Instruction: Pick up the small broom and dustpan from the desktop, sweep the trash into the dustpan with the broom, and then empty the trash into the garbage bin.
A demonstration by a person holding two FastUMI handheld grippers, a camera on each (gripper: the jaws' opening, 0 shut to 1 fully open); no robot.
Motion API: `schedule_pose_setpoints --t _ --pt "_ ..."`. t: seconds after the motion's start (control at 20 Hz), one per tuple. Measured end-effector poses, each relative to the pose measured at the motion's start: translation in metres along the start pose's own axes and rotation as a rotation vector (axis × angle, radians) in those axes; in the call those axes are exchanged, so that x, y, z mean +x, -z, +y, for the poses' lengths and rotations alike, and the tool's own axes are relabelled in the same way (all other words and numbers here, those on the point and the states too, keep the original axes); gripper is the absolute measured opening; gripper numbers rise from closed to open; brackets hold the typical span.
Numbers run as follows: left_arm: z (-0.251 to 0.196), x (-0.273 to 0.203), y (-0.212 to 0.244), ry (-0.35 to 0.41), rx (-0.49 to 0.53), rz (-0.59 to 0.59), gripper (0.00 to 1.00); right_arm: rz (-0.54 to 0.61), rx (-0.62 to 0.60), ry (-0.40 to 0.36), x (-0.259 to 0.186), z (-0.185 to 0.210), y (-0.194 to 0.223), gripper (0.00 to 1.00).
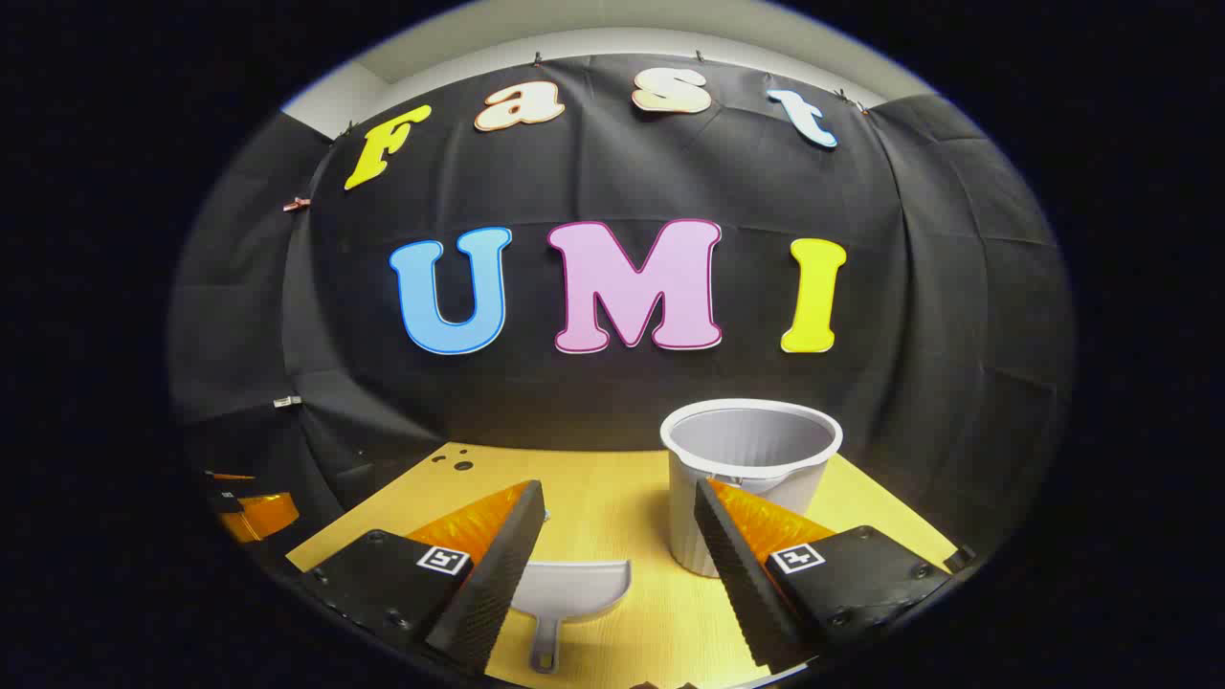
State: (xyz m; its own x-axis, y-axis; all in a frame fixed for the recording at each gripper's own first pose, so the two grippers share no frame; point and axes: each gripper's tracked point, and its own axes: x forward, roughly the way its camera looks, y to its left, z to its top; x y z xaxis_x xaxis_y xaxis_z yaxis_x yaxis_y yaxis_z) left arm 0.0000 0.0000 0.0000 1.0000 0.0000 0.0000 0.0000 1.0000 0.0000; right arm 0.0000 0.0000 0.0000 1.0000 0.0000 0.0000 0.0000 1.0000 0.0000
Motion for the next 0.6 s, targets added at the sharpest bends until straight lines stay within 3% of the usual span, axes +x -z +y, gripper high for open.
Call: schedule_pose_setpoints --t 0.35,0.6 --pt "-0.011 0.014 0.000 0.019 0.048 0.014 0.96 0.068 0.017 -0.035 0.010 0.000 0.020 0.98" --pt "-0.012 0.031 0.011 0.013 0.062 0.066 0.96 0.102 0.009 -0.104 0.032 0.010 0.035 0.99"
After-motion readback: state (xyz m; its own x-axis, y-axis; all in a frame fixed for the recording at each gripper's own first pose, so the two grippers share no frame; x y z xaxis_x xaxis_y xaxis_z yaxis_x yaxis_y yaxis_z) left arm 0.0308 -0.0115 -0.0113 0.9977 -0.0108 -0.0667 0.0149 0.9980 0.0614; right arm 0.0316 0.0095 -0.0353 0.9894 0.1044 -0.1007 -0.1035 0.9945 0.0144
